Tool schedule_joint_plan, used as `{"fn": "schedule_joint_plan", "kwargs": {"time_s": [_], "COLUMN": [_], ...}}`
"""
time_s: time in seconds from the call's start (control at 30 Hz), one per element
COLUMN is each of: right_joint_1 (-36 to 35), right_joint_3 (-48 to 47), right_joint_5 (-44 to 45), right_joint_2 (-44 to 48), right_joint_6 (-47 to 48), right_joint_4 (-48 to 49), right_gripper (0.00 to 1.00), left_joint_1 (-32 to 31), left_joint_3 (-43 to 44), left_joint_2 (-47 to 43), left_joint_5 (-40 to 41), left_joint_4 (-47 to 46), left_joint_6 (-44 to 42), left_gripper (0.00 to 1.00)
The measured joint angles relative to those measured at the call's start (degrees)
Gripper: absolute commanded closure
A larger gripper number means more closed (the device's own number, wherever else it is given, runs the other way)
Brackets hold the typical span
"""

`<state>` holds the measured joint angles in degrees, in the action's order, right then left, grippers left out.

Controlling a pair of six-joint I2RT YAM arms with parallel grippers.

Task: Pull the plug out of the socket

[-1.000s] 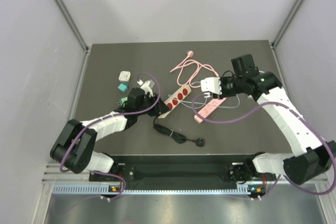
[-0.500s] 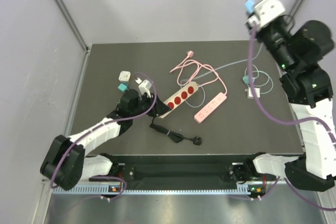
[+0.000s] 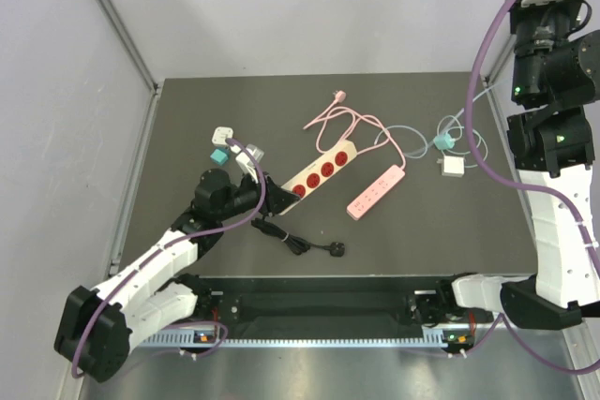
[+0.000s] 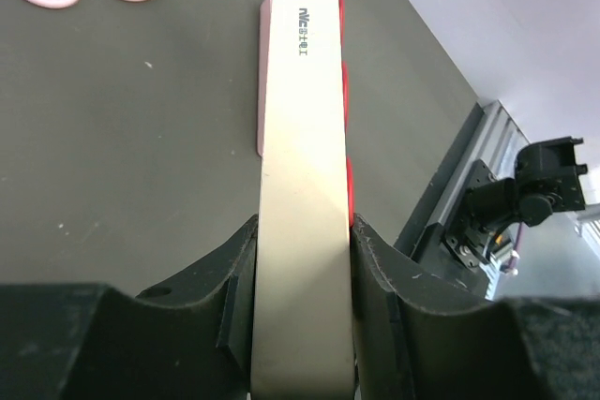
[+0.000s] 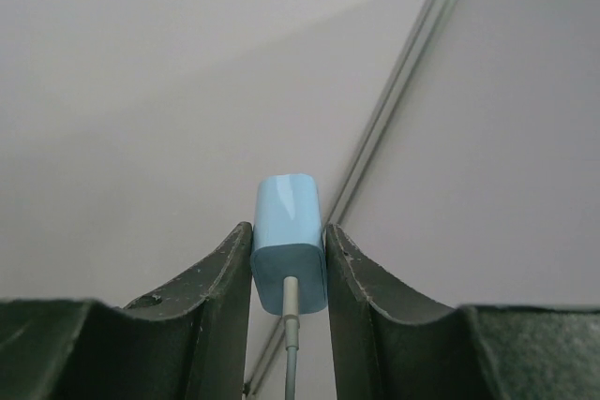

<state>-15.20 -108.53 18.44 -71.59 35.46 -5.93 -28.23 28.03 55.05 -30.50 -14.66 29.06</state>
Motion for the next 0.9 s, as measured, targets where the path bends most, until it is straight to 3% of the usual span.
{"fn": "schedule_joint_plan", "kwargs": {"time_s": [0.3,0.47,0.57,0.73,0.9], "right_joint_1": [6.10,10.29,16.55,26.05,27.47], "right_joint_3": [-2.05,5.44,7.63,-1.51,-3.93], "right_joint_5": [0.11,-1.09,-3.37,-6.80,-11.08], "right_joint_2": [-0.26,2.62,2.27,-3.41,-2.51], "right_joint_6": [-1.66,-2.21,-3.76,-7.74,-9.38], "right_joint_4": [0.70,3.06,2.69,-2.56,-3.43], "right_gripper": [1.00,1.00,1.00,1.00,1.00], "left_joint_1": [0.07,0.26,0.39,0.57,0.81], "left_joint_3": [-0.98,-1.14,-1.16,-1.16,-2.08], "left_joint_2": [-3.54,-2.97,-2.62,-1.33,2.91], "left_joint_5": [8.13,11.13,12.33,12.87,12.83], "left_joint_4": [2.03,2.36,2.73,2.54,-1.27], "left_joint_6": [-0.24,0.63,1.05,1.46,4.35], "left_gripper": [1.00,1.00,1.00,1.00,1.00]}}
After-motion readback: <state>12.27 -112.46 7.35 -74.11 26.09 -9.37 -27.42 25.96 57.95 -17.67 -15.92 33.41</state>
